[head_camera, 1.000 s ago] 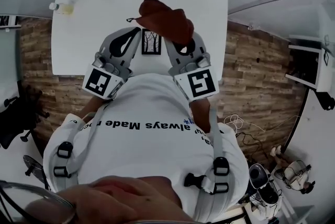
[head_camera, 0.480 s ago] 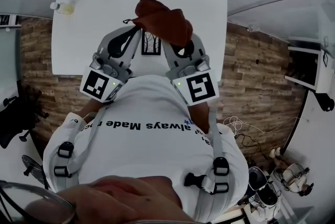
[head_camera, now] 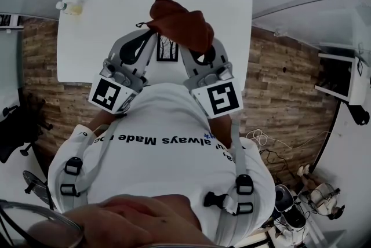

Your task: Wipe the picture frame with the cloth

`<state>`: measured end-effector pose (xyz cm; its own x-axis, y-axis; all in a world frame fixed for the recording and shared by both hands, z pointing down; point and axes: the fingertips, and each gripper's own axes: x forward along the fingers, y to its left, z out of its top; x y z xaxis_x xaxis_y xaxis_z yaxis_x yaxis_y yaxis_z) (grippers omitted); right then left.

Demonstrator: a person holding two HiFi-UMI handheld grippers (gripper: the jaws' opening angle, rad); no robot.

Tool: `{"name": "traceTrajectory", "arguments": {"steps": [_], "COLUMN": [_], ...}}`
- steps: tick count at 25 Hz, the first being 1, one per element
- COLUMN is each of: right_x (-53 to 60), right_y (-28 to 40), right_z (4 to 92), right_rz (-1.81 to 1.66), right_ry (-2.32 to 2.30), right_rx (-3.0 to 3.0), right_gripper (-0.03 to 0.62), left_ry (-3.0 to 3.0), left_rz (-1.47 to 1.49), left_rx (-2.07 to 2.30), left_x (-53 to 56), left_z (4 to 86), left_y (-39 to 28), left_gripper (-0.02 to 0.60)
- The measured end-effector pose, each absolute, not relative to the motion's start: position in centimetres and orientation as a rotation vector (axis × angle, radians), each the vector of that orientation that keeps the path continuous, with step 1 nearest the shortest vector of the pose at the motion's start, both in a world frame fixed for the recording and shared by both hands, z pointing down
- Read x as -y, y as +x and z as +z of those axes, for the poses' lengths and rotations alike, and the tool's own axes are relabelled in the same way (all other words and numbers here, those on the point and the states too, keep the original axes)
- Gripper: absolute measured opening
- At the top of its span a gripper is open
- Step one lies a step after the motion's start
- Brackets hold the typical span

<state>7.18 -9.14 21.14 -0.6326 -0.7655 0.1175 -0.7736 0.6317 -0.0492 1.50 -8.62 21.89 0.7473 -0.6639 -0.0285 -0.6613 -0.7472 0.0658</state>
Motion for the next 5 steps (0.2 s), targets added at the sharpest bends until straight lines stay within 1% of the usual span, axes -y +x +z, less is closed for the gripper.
{"name": "traceTrajectory", "arguments": {"steps": [5], "right_x": [9.17], "right_y": [7.23], "right_z": [20.94], "right_rz": [0.141], "right_ry": [1.305], "right_rx": [2.764], "right_gripper": [0.020], "left_ry": [2.884], "left_rz": [-0.072], "left_rx": [1.098], "left_x": [8.57], "left_z": [21.78], "left_y": [1.53], "left_gripper": [0.003]}}
